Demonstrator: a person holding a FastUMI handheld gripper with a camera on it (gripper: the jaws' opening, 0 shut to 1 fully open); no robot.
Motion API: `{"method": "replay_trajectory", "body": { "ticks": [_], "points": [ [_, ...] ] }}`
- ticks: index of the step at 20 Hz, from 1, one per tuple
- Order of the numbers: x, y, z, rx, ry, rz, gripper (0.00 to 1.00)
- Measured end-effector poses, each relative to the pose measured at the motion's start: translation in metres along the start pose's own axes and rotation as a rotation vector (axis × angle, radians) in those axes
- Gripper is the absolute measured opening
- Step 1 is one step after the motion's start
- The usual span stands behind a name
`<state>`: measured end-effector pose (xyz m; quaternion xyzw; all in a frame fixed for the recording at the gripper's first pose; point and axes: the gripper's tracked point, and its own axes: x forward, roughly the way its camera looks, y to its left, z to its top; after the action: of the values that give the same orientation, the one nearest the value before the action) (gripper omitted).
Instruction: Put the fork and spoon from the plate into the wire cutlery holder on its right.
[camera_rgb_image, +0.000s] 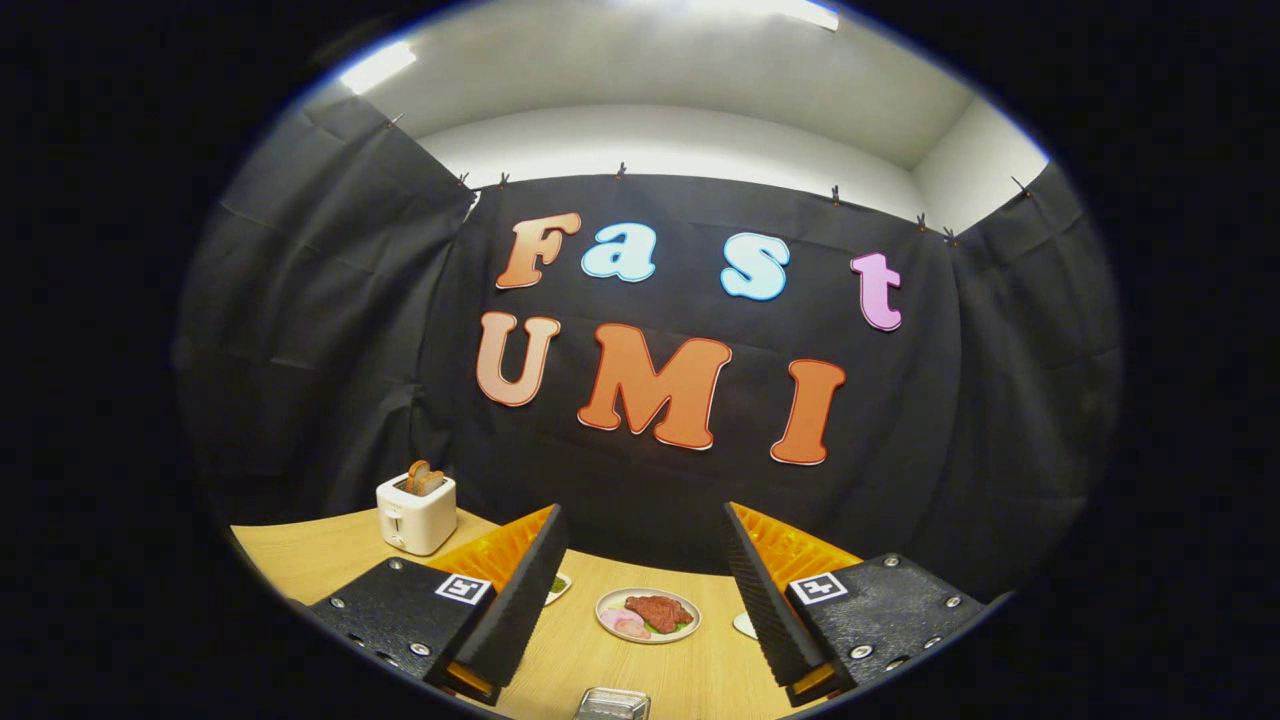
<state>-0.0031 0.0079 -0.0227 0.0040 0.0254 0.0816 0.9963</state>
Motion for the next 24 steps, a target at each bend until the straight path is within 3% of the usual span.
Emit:
{"method": "replay_trajectory", "body": {
  "ticks": [11,19,24],
  "points": [
    [0.029,0.036,0.019,0.091,-0.022,-0.102,0.98],
    [0.045,0.095,-0.041,0.09,0.177,-0.045,0.98],
    [0.049,0.143,-0.103,0.102,0.37,0.062,0.97]
  ]
}}
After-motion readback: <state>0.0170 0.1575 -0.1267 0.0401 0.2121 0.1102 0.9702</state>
